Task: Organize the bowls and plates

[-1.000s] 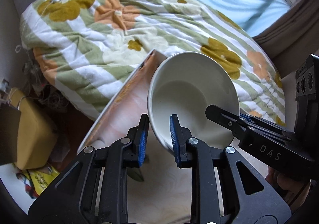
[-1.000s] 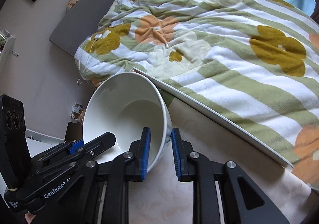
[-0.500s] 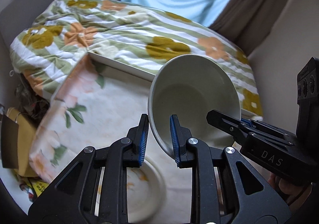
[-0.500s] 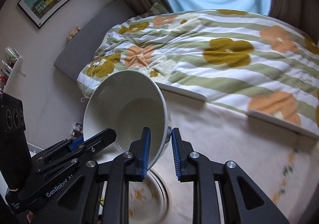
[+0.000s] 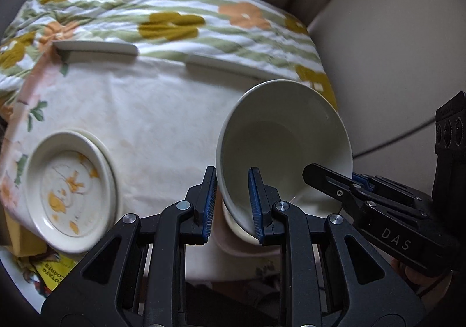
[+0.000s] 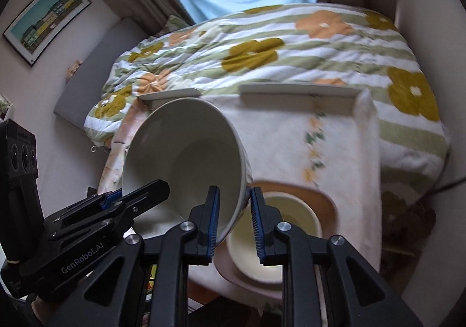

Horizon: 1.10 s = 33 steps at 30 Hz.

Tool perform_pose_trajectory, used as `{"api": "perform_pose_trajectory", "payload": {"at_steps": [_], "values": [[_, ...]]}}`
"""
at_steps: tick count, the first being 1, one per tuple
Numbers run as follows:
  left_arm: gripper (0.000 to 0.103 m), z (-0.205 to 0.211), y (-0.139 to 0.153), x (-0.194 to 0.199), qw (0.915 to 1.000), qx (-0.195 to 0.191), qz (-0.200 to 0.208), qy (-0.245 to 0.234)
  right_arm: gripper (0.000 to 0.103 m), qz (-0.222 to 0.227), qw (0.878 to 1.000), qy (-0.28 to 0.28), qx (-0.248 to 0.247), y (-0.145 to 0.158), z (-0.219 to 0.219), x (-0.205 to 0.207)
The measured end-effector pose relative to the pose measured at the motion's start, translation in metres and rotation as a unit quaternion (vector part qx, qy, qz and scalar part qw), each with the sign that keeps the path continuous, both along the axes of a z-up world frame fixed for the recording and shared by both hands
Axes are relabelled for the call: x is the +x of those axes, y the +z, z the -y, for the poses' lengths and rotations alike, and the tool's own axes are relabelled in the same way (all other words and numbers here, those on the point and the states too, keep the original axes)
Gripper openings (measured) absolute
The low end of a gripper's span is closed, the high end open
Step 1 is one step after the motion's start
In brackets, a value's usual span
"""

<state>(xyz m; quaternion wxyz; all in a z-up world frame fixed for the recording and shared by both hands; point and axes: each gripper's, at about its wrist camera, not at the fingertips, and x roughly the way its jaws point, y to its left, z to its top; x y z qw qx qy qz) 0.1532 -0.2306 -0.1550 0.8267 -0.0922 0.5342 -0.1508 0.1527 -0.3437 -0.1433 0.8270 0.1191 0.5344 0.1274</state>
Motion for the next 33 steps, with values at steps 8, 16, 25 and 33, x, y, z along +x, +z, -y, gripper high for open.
{"api": "perform_pose_trajectory", "payload": {"at_steps": [8,16,25,33], "values": [[0.019,0.03,-0.039,0.003,0.9971,0.02,-0.061,-0.041,0.02,-0.042,0.998,-0.036,-0.003,-0.038,0.031,-0.021],[0.019,0.042,-0.068,0.009,0.9927,0.071,-0.078,-0.058,0.02,-0.07,0.997,-0.03,-0.016,-0.07,0.032,-0.023],[0.019,0.057,-0.077,0.006,0.9873,0.12,-0.066,-0.08,0.02,-0.072,0.996,-0.021,-0.045,-0.081,0.031,-0.026],[0.019,0.062,-0.079,0.003,0.9832,0.149,-0.052,-0.092,0.02,-0.058,0.995,-0.019,-0.076,-0.078,0.026,-0.032]]}}
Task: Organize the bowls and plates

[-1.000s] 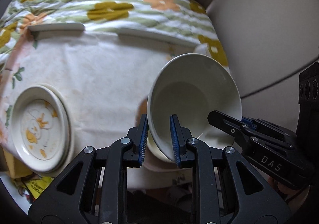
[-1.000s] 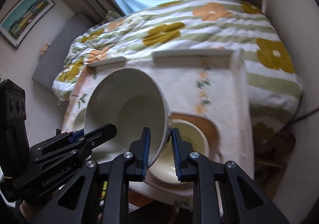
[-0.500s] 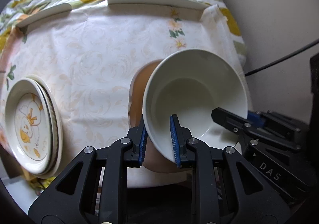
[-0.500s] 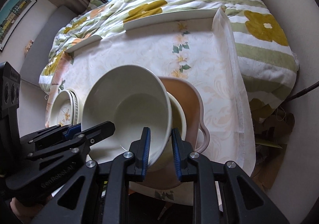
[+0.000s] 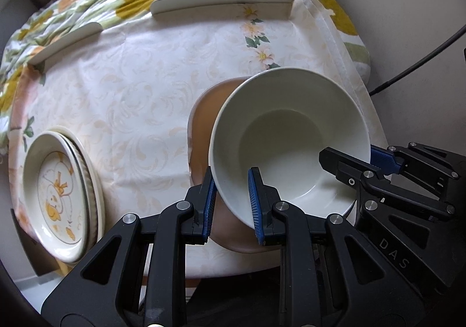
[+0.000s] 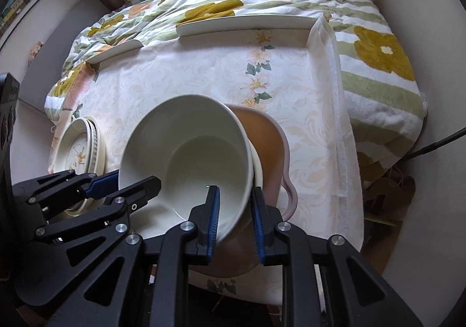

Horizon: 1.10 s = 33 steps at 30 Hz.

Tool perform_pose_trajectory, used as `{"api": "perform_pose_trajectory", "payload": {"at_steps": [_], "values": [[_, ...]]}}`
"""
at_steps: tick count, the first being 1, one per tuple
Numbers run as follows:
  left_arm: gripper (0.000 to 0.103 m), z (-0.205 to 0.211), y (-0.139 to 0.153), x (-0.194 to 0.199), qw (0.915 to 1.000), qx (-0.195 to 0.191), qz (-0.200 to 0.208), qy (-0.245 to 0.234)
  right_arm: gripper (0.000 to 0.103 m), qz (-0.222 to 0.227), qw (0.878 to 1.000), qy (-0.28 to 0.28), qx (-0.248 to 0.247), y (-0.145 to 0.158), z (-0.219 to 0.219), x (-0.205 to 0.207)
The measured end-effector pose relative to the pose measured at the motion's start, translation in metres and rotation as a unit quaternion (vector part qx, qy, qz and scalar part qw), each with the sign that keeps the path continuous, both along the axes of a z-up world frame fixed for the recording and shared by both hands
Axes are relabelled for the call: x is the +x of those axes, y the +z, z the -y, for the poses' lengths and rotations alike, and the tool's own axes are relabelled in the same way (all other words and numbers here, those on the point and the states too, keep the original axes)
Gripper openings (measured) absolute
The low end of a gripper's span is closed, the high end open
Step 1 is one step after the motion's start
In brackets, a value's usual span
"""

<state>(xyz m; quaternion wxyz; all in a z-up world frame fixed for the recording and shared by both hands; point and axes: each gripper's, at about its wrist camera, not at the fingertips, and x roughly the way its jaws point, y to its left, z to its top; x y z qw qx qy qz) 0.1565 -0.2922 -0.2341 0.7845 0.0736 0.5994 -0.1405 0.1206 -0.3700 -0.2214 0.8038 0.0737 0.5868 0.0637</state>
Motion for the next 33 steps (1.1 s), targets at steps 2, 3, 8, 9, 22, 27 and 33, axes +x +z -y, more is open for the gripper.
{"api": "perform_pose_trajectory", "payload": {"at_steps": [2,3,8,9,22,27,33], "values": [[0.019,0.0,0.0,-0.001,1.0,0.002,0.001,-0.002,0.02,0.0,1.0,-0.003,0.003,0.0,0.001,-0.001],[0.019,-0.001,-0.001,0.0,1.0,0.002,0.001,-0.002,0.02,0.0,1.0,-0.003,0.002,0.0,0.002,-0.001],[0.019,-0.004,0.0,-0.002,1.0,-0.004,0.0,0.003,0.02,-0.001,1.0,-0.004,0.0,0.0,0.0,-0.002],[0.019,-0.004,0.0,-0.002,1.0,-0.004,0.0,0.003,0.02,0.001,1.0,-0.005,0.001,0.001,0.0,-0.003],[0.02,-0.025,0.043,-0.02,0.9973,-0.035,0.063,0.011,0.02,0.048,0.998,-0.017,0.024,0.037,0.006,-0.023],[0.096,-0.039,0.074,-0.039,0.9899,-0.022,0.139,0.015,0.029,0.074,0.997,-0.021,0.029,0.056,0.004,-0.041],[0.101,-0.068,0.077,-0.04,0.9911,-0.02,0.13,0.023,0.089,0.073,0.996,-0.037,0.016,0.061,0.016,-0.063]]}}
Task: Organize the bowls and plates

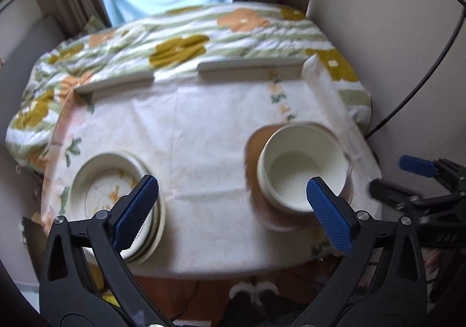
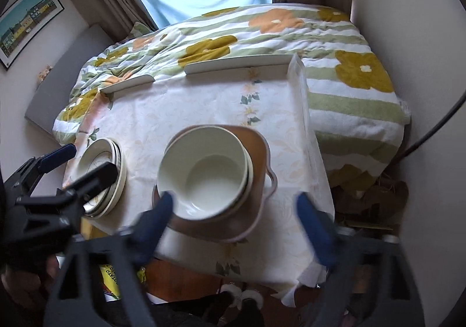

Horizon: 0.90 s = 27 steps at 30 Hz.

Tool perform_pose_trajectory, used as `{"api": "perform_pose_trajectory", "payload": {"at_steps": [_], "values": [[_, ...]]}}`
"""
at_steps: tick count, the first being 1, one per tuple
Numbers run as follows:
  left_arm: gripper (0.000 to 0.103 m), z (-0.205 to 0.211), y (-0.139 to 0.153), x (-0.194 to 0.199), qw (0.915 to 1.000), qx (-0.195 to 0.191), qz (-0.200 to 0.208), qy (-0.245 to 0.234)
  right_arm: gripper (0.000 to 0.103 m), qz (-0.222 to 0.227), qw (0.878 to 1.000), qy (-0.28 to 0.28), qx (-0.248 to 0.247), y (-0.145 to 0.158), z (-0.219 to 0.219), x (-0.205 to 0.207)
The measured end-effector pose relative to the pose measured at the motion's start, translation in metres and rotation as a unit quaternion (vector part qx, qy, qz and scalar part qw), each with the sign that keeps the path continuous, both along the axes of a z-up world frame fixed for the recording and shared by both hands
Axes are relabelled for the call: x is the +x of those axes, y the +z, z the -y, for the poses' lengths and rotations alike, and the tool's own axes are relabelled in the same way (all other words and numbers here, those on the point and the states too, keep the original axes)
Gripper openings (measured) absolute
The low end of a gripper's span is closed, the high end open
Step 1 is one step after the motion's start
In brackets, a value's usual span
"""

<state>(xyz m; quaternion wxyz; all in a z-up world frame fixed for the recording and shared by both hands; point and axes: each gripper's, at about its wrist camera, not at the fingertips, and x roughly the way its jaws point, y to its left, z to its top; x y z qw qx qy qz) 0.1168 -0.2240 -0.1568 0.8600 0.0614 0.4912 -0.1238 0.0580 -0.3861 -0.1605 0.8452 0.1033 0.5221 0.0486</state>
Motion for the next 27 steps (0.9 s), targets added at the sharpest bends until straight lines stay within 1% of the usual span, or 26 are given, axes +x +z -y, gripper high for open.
{"api": "perform_pose_trajectory", "payload": {"at_steps": [4,7,8,13,15,18,19,20,21,22,23,25,26,27], "values": [[0.101,-0.018,-0.015,0.002,0.9991,0.009,-0.04,-0.005,0.089,-0.019,0.999,0.015,-0.043,-0.003,0.002,-0.009],[0.101,-0.021,-0.031,0.004,0.9966,0.023,-0.076,-0.02,0.089,-0.043,0.997,0.023,-0.06,-0.011,0.006,-0.01],[0.101,-0.019,-0.039,0.006,0.995,0.028,-0.092,-0.029,0.089,-0.054,0.996,0.021,-0.062,-0.015,0.009,-0.008],[0.101,-0.005,-0.071,0.016,0.9875,0.049,-0.136,-0.061,0.089,-0.106,0.993,0.023,-0.053,-0.044,0.015,0.004],[0.101,0.0,-0.083,0.024,0.9839,0.049,-0.157,-0.069,0.089,-0.122,0.991,0.027,-0.056,-0.054,0.014,0.012],[0.1,0.006,-0.093,0.033,0.9799,0.047,-0.176,-0.081,0.087,-0.141,0.988,0.035,-0.046,-0.067,0.012,0.024],[0.098,0.008,-0.098,0.036,0.9782,0.048,-0.183,-0.086,0.085,-0.148,0.987,0.04,-0.047,-0.071,0.011,0.028],[0.094,0.011,-0.102,0.038,0.9762,0.048,-0.191,-0.092,0.079,-0.153,0.986,0.046,-0.05,-0.074,0.009,0.031],[0.09,0.012,-0.104,0.041,0.9754,0.036,-0.196,-0.095,0.072,-0.158,0.985,0.052,-0.052,-0.077,0.006,0.034],[0.079,0.013,-0.107,0.044,0.9736,0.03,-0.205,-0.096,0.068,-0.166,0.983,0.061,-0.053,-0.081,0.003,0.038],[0.075,0.016,-0.11,0.046,0.9722,0.029,-0.211,-0.097,0.063,-0.171,0.982,0.068,-0.052,-0.084,0.0,0.04],[0.059,0.022,-0.116,0.048,0.9696,0.021,-0.222,-0.1,0.058,-0.179,0.979,0.087,-0.052,-0.092,-0.006,0.043],[0.056,0.026,-0.12,0.048,0.968,0.02,-0.227,-0.105,0.055,-0.181,0.978,0.091,-0.048,-0.095,-0.008,0.044],[0.049,0.031,-0.123,0.049,0.9668,0.021,-0.23,-0.11,0.051,-0.185,0.977,0.096,-0.043,-0.099,-0.009,0.046]]}}
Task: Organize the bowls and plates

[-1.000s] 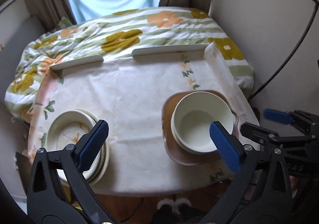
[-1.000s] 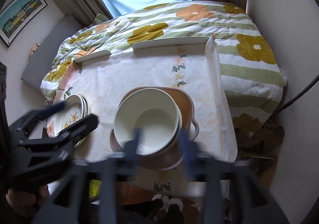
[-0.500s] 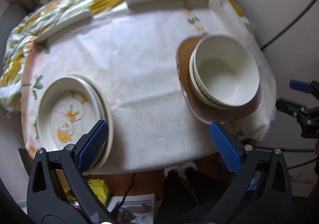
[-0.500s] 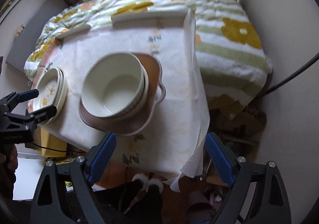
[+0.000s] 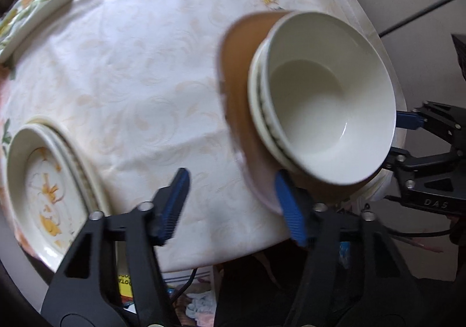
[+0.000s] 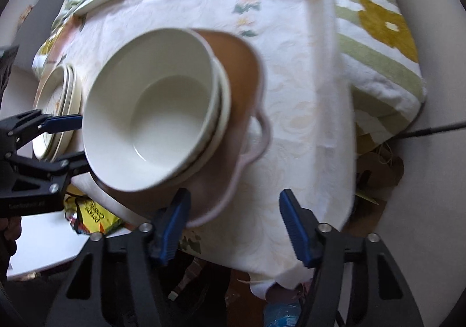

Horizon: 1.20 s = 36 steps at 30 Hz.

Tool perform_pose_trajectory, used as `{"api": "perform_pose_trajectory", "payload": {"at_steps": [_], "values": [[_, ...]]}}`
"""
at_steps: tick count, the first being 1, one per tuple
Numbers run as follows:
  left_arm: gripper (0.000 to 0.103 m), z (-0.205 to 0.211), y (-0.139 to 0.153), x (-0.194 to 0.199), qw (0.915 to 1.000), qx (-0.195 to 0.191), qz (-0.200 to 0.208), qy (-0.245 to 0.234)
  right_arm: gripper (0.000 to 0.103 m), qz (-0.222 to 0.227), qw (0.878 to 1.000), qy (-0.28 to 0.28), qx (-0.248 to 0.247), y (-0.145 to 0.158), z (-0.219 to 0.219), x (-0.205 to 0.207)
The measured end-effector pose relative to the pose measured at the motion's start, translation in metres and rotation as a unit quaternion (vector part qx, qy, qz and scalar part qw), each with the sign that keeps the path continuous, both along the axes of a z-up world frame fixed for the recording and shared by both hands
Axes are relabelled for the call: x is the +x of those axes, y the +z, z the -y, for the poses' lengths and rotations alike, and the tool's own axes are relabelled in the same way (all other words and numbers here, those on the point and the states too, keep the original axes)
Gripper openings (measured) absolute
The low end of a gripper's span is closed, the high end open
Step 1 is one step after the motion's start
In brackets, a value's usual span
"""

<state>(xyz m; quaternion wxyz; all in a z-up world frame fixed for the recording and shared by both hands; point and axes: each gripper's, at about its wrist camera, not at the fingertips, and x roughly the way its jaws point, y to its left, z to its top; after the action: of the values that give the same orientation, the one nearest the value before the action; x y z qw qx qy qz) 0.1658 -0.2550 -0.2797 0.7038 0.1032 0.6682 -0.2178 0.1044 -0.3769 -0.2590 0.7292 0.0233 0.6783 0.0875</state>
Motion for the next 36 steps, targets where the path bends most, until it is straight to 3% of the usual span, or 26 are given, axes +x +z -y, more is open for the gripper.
{"api": "perform_pose_trajectory", "payload": {"at_steps": [4,9,11,13,24,36], "values": [[0.03,0.017,-0.013,0.0,0.9998,0.004,-0.006,-0.016,0.036,-0.007,1.0,0.015,0.016,-0.012,-0.005,0.006],[0.019,0.031,-0.026,-0.005,0.9995,-0.003,-0.003,-0.031,0.035,-0.001,1.0,0.023,0.019,-0.025,-0.01,0.006],[0.019,0.031,-0.027,-0.005,0.9997,-0.01,-0.001,-0.022,0.033,0.009,0.999,0.022,0.021,-0.028,-0.011,0.004],[0.016,0.032,-0.027,-0.006,0.9997,-0.005,0.013,-0.019,0.023,0.021,0.999,0.031,0.034,-0.027,-0.013,0.003],[0.015,0.036,-0.014,-0.014,0.9977,0.002,0.064,-0.022,0.021,0.06,0.998,0.031,0.02,-0.019,-0.014,-0.007],[0.015,0.011,0.011,-0.036,0.993,0.004,0.116,0.023,0.021,0.111,0.991,0.072,0.012,-0.001,-0.013,-0.016]]}}
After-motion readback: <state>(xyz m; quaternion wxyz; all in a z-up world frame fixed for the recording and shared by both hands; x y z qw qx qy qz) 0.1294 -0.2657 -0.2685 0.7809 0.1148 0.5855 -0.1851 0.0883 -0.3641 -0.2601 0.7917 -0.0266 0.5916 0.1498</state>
